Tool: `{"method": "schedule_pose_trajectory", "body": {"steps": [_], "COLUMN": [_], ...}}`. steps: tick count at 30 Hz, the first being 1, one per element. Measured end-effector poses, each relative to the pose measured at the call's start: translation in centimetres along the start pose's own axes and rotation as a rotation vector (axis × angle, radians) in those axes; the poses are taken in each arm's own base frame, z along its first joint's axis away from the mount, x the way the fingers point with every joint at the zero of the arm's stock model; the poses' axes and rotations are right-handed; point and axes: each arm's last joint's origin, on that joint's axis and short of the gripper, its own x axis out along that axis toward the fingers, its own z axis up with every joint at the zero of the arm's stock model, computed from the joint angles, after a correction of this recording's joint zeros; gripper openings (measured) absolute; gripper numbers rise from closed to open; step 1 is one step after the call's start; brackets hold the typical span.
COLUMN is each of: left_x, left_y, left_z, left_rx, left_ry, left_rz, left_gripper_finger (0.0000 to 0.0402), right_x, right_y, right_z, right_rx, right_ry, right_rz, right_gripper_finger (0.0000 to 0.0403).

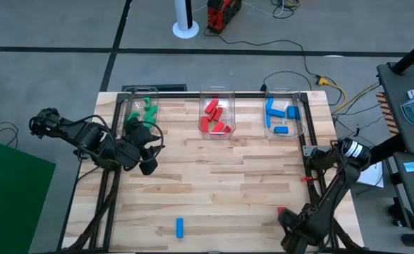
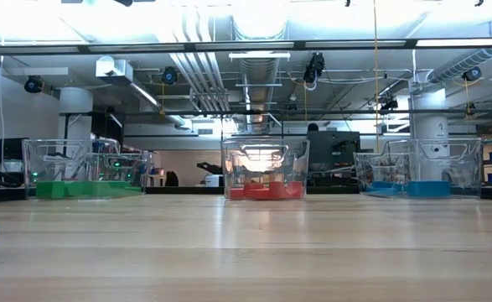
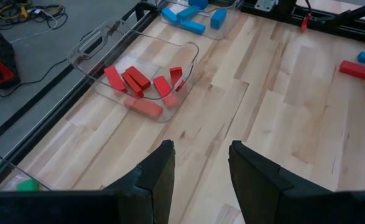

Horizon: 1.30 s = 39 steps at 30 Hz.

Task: Sort blocks
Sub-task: Put the blue wooden block into the right transparent bin

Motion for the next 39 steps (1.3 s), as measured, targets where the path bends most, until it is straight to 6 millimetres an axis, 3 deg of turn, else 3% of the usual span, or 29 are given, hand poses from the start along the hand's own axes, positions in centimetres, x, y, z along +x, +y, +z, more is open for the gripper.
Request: {"method": "schedule_pose_trajectory", "body": {"steps": [9, 21, 39], "left_x": [0.0, 0.0, 0.0], "left_y": [0.0, 0.0, 0.0], "left_z": [0.0, 0.0, 0.0], "left_rx": [-0.011, 0.002, -0.001], "left_ry": [0.0, -0.001, -0.004], "left_rz": [-0.001, -0.001, -0.004], "left_gripper_finger": [0.013, 0.013, 0.013], "right_x": [1.8, 5.0, 5.0], "right_y": [-1.6, -2.3, -2.2], "right_z": [0.4, 1.3, 2.4], "right_rx": [0.334, 0.437, 0.531], "right_ry": [0.02, 0.027, -0.026], "right_rz": [-0.097, -0.022, 0.024], "right_gripper_finger": [0.0252, 0.0307, 0.0262]}}
